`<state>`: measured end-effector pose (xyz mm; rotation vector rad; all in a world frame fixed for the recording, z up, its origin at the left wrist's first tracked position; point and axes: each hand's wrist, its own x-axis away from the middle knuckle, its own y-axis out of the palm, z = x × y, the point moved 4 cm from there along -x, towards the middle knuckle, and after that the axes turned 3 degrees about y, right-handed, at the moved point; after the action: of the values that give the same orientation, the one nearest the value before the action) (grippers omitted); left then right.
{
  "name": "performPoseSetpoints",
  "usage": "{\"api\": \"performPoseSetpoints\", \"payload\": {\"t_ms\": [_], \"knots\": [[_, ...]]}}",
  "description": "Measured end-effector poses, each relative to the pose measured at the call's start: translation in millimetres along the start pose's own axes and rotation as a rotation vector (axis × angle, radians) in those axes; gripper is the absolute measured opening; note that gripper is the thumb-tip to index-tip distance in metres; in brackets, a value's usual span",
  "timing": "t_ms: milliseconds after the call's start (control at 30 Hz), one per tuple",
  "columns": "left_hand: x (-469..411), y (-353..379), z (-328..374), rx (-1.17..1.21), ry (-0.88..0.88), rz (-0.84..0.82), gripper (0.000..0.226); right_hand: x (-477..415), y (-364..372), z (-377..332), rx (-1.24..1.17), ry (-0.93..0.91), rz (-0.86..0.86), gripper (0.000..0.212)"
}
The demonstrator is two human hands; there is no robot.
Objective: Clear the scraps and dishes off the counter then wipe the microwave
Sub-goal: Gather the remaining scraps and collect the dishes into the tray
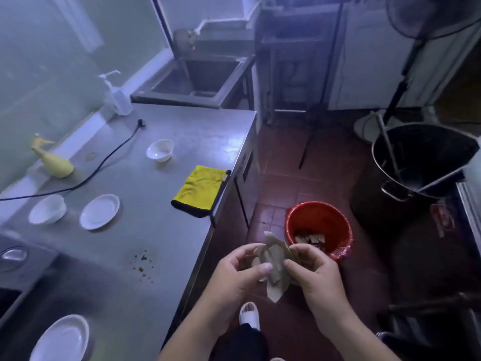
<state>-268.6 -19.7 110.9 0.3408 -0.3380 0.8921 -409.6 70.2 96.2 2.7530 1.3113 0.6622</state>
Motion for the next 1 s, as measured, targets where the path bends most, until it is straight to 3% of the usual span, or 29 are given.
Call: {"api": "performPoseSetpoints", "payload": {"t_ms": [267, 567, 833, 1000], "knots": [[-122, 38, 0, -0.086, -0.057, -0.168, 0.031, -72, -42, -11, 0.051, 0.058, 0.147, 0.025], [-270, 69, -18, -0.111, -0.389, -0.29, 0.027, -189, -70, 2, 0.021, 0.379, 0.31, 0.032], [-389, 88, -115, -0.241, -0.628, -0.217, 0.032, -300, -117, 116, -0.126, 0.776, 0.44, 0.026], [-453, 100, -193, -0.213, -0.695, -0.154, 0.035, -366, -161, 205, -0.2, 0.896, 0.541, 0.026]]}}
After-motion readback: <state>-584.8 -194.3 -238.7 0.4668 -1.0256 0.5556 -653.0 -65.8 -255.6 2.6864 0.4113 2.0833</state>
